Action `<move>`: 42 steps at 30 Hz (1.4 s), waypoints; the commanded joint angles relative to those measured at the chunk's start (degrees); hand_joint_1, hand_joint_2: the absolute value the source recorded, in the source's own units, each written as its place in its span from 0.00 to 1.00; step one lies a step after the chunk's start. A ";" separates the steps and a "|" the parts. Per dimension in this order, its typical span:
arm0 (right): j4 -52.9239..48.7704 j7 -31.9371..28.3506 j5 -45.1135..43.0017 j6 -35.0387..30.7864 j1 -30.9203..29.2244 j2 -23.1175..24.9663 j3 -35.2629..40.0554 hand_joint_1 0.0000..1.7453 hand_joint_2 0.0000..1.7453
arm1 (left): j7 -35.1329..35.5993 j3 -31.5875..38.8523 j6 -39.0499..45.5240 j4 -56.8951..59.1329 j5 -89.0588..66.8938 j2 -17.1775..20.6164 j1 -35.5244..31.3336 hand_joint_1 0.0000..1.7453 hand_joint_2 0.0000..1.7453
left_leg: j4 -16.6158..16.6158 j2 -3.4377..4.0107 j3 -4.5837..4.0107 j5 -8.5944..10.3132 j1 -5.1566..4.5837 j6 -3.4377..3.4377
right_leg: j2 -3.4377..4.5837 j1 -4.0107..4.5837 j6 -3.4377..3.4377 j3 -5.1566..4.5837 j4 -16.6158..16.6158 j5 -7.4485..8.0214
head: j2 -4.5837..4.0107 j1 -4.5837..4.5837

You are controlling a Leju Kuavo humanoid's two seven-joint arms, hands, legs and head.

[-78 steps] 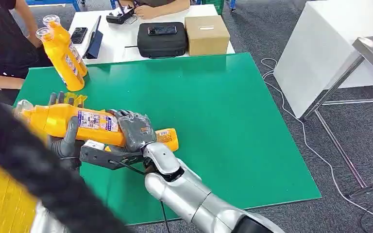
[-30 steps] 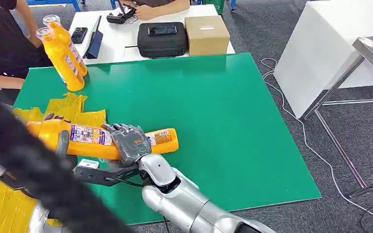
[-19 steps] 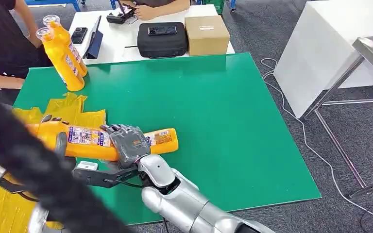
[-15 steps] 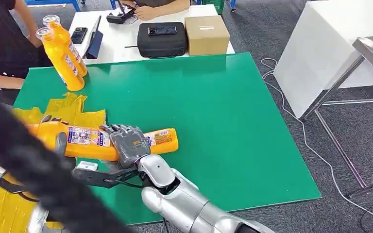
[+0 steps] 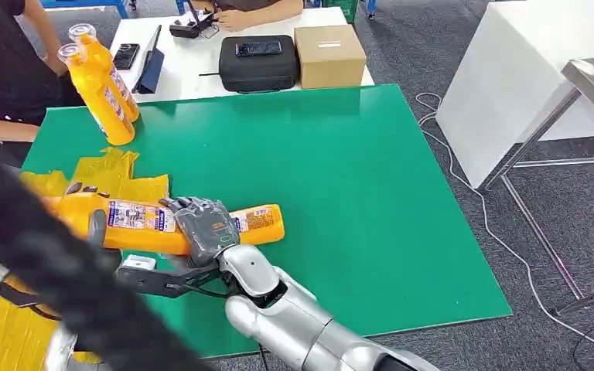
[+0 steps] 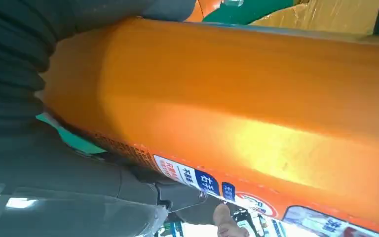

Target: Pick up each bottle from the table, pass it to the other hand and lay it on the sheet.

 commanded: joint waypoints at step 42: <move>-16.72 -4.93 -9.44 -0.24 3.06 -14.68 -3.39 0.00 0.00 | 0.14 -5.95 32.45 59.05 -70.84 19.33 -34.74 1.00 1.00 | -0.02 -0.12 0.19 0.03 0.08 -0.13 | -0.18 0.10 -0.03 0.26 -0.03 -0.05 | 0.00 0.00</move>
